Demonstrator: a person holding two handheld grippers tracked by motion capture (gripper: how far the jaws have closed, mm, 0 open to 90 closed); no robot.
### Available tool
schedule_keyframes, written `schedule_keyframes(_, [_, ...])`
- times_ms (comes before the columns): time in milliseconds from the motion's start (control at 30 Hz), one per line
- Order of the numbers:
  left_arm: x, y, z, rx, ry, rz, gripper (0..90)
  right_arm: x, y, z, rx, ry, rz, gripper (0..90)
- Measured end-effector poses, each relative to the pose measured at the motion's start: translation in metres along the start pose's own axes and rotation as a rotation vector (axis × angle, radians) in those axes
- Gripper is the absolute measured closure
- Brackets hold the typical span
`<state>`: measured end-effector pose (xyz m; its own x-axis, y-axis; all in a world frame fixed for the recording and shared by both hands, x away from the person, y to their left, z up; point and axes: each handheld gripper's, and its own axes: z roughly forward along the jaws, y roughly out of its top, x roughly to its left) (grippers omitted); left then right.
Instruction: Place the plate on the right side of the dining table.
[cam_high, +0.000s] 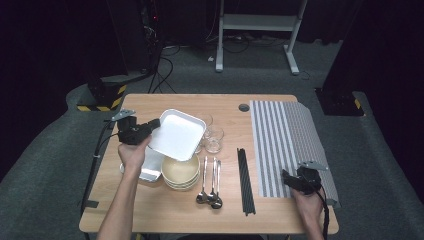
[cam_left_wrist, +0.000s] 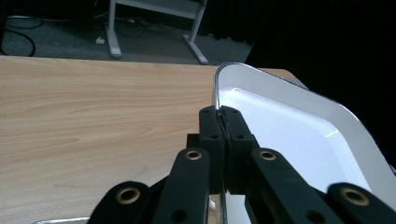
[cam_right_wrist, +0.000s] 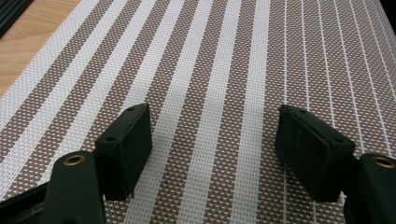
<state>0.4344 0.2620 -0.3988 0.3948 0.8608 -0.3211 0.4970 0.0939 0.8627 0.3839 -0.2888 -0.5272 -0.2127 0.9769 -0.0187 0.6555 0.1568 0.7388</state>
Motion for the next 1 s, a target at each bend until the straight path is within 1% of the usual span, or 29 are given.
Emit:
schedule_keyframes(267, [-0.01,0.003,0.006,0.006,-0.017,0.02,88.8,0.001,0.0,0.0,-0.001,-0.003,0.001,28.1])
schedule_keyframes(467, [-0.014,0.003,0.01,-0.001,-0.036,0.007,88.8,0.0,0.0,0.0,0.0,0.001,-0.002,27.8])
schedule_keyframes(633, [-0.016,0.0,0.014,0.01,-0.035,0.014,88.8,0.0,0.0,0.0,0.0,0.002,-0.002,27.7])
schedule_keyframes(833, [-0.019,-0.001,0.016,0.014,-0.046,0.015,88.8,0.0,0.0,0.0,0.0,0.001,-0.003,27.9])
schedule_keyframes(900, [-0.021,-0.001,0.017,0.018,-0.046,0.025,88.8,0.0,0.0,0.0,-0.001,0.001,-0.003,27.9])
schedule_keyframes(1000, [-0.024,-0.001,0.02,0.02,-0.065,0.023,88.8,0.0,0.0,0.0,0.0,0.001,-0.002,27.9])
